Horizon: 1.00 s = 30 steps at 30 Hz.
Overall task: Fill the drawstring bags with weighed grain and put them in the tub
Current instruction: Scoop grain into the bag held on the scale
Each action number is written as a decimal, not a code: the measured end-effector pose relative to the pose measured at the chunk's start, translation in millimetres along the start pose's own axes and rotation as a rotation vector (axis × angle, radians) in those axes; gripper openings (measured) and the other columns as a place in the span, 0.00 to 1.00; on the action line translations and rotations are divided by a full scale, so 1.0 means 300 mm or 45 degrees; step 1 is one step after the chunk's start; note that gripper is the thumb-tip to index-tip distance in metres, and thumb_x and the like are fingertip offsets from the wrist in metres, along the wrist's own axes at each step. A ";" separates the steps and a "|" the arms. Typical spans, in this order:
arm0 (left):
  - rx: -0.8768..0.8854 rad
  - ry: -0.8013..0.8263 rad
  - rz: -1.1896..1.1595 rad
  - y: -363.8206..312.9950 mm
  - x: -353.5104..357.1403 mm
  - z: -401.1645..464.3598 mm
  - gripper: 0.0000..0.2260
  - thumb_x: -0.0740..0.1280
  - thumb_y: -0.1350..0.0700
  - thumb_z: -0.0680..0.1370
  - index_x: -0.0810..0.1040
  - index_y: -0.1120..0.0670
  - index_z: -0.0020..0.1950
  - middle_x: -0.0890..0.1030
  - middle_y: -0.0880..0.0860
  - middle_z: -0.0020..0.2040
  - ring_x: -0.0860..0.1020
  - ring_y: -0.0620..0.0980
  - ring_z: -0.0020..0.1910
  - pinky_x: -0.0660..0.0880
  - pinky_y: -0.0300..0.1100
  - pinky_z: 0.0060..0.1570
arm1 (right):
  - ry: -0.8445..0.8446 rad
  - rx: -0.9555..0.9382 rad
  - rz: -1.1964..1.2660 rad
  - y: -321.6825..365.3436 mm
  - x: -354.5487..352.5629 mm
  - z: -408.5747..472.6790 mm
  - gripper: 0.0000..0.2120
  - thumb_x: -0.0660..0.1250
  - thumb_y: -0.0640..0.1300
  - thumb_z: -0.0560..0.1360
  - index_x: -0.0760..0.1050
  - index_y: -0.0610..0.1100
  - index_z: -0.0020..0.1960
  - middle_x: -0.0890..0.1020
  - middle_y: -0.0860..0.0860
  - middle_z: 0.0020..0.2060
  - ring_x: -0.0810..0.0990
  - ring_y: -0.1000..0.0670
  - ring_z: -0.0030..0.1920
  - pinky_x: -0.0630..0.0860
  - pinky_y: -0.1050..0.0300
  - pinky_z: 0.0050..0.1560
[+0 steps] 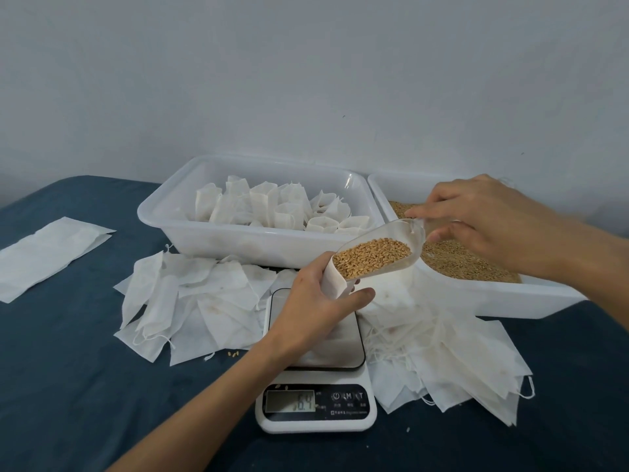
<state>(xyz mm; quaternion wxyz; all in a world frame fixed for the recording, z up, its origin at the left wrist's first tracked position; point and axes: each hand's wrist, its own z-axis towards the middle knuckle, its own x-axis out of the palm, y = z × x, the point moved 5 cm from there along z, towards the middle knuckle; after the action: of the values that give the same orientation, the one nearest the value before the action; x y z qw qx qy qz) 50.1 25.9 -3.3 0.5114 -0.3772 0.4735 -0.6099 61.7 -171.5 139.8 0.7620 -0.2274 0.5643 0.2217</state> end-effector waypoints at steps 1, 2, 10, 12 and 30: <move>0.004 0.001 0.004 -0.001 0.000 -0.001 0.12 0.78 0.58 0.76 0.82 0.50 0.57 0.86 0.46 0.51 0.84 0.44 0.54 0.74 0.28 0.51 | -0.005 -0.002 -0.001 0.001 0.000 0.000 0.17 0.73 0.39 0.76 0.82 0.49 0.64 0.82 0.52 0.47 0.80 0.47 0.46 0.73 0.47 0.56; 0.007 0.001 0.008 -0.002 0.000 -0.001 0.12 0.78 0.58 0.76 0.82 0.50 0.57 0.86 0.45 0.51 0.84 0.43 0.53 0.73 0.27 0.50 | -0.010 0.001 -0.007 0.000 0.000 0.000 0.17 0.73 0.39 0.76 0.83 0.49 0.63 0.82 0.52 0.47 0.80 0.47 0.46 0.73 0.45 0.55; -0.001 -0.011 0.005 0.000 -0.001 -0.001 0.12 0.78 0.59 0.76 0.82 0.51 0.56 0.86 0.45 0.50 0.83 0.41 0.52 0.73 0.26 0.48 | -0.017 0.004 -0.032 -0.008 0.005 -0.003 0.16 0.72 0.41 0.76 0.82 0.52 0.63 0.81 0.54 0.47 0.78 0.48 0.46 0.73 0.42 0.53; -0.004 -0.006 0.006 0.000 0.000 -0.001 0.12 0.78 0.58 0.76 0.82 0.50 0.57 0.86 0.45 0.51 0.83 0.42 0.52 0.73 0.26 0.49 | -0.016 0.007 -0.020 -0.009 0.004 -0.002 0.17 0.73 0.41 0.76 0.82 0.51 0.64 0.82 0.54 0.48 0.78 0.49 0.46 0.73 0.45 0.53; -0.001 -0.011 0.034 0.006 -0.006 0.003 0.12 0.78 0.57 0.75 0.82 0.51 0.56 0.86 0.45 0.50 0.83 0.41 0.50 0.72 0.26 0.48 | 0.004 -0.005 -0.045 0.001 -0.005 0.002 0.17 0.72 0.41 0.77 0.81 0.51 0.65 0.82 0.54 0.48 0.79 0.49 0.46 0.74 0.42 0.55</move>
<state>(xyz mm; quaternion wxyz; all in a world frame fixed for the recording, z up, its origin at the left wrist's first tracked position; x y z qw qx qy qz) 51.8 27.3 -4.8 0.5214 -0.3739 0.4764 -0.6012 61.7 -170.8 141.3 0.7644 -0.2393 0.5610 0.2090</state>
